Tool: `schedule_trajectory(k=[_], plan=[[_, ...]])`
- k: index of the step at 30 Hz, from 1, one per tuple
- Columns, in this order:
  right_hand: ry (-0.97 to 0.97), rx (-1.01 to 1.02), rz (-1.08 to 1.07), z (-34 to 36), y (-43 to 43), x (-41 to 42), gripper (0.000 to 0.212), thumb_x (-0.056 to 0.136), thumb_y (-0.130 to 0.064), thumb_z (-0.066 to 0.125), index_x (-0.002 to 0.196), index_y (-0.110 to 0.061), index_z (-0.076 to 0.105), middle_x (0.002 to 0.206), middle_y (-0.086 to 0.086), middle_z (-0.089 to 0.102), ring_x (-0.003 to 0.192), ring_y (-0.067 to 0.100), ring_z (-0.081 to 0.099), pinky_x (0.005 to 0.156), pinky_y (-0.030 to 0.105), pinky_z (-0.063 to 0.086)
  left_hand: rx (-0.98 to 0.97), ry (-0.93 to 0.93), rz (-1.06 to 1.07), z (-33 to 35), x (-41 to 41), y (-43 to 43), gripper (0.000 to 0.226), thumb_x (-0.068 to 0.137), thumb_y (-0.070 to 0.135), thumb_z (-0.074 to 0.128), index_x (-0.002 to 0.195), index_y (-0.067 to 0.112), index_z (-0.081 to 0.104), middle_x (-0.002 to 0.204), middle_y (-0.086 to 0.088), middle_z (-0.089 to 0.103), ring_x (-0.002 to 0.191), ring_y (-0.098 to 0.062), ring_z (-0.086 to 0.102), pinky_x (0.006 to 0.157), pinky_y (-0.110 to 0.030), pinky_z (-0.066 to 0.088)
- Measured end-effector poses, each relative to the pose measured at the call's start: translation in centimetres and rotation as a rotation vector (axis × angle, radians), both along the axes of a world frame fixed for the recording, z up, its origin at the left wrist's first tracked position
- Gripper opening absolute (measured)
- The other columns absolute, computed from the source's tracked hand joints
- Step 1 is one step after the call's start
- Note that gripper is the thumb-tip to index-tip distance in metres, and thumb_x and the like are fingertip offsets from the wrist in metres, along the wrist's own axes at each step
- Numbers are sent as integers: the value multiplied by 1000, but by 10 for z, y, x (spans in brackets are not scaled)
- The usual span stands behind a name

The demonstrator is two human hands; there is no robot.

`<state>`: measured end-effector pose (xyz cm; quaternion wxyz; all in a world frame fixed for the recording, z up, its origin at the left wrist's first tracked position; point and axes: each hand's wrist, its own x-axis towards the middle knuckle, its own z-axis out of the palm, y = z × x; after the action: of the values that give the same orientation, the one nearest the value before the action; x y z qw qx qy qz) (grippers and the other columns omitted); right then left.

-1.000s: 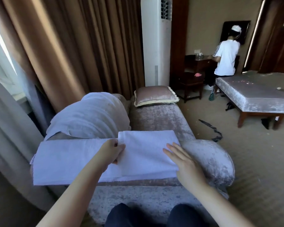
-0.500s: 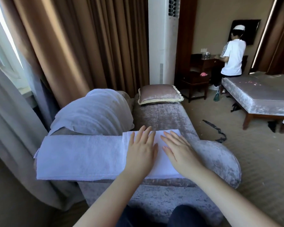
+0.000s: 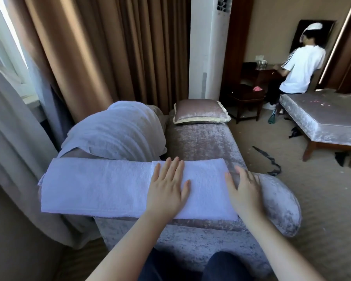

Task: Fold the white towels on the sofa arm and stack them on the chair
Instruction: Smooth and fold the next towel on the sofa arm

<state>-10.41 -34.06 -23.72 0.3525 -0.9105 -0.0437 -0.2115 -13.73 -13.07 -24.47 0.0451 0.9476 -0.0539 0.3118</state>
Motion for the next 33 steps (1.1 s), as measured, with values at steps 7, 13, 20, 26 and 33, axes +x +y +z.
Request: schedule_trajectory(k=[7,13,20,26,33], plan=[[187,75,51,22,16,1,34,94,-38,53,76,-13,38,63,-2,41,64,23,43,52,33,26,1,33,-4,6,7,-1,57,96,43,33,132,8,60,138,-6,57,132,-25,50,112,-45,22],[139,18,-33,43,-8,23,30,98,-34,49,90,-6,41,69,1,43,64,24,44,49,33,26,-38,214,-85,26,28,-21,79,90,57,5,149,13,36,157,-2,31,147,-20,23,119,-48,8],[222,-155,-167,32,-46,29,35,99,-36,48,75,-12,38,66,6,46,57,22,45,46,32,26,-11,276,-175,29,51,-57,81,88,55,5,140,13,50,146,-3,49,138,-23,38,116,-51,18],[-316,-366,-20,43,-4,16,26,92,-31,47,105,-13,61,108,4,61,97,29,55,78,41,48,-277,-100,2,22,32,-20,46,87,44,43,98,7,66,93,-8,66,86,-30,61,72,-37,49],[-271,-407,170,12,41,12,33,86,-26,39,92,-13,69,95,-1,70,86,23,68,73,34,54,-406,423,218,57,40,-10,33,88,40,55,71,16,39,80,2,47,82,-25,51,68,-31,34]])
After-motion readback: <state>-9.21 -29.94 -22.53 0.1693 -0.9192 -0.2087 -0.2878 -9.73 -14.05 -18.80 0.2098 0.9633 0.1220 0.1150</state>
